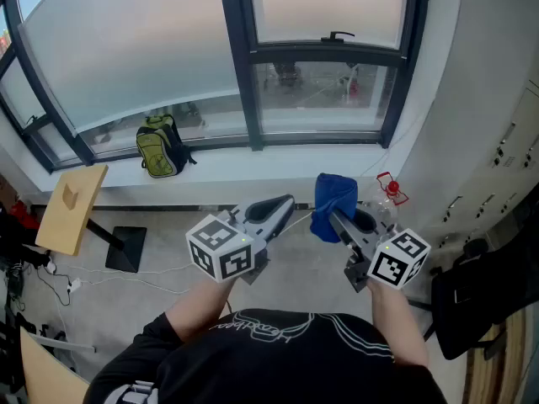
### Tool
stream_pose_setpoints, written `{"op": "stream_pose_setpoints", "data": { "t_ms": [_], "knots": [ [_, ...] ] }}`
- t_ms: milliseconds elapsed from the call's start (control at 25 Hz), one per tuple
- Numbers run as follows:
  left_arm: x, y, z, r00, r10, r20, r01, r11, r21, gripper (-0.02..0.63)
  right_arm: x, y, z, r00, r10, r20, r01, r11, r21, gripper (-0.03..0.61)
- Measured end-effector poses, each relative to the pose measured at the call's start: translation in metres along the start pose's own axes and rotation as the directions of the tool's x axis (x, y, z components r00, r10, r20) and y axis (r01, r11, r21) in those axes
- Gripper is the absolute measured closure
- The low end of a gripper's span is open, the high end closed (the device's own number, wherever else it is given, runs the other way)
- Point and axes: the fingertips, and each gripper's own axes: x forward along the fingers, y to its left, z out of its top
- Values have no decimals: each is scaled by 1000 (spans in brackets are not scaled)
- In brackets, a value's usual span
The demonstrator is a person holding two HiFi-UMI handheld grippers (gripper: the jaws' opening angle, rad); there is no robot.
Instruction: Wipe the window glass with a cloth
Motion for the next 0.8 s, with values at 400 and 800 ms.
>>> {"op": "stream_pose_setpoints", "data": {
  "t_ms": [400,800],
  "knots": [
    [2,-1,13,1000,-19,-3,19,1000,10,607,1,3,10,1000,3,27,-3,1000,12,511],
    [22,41,-4,1000,3,13,-3,1000,-17,607,23,-41,-3,1000,0,22,-1,999,42,511]
  ]
}}
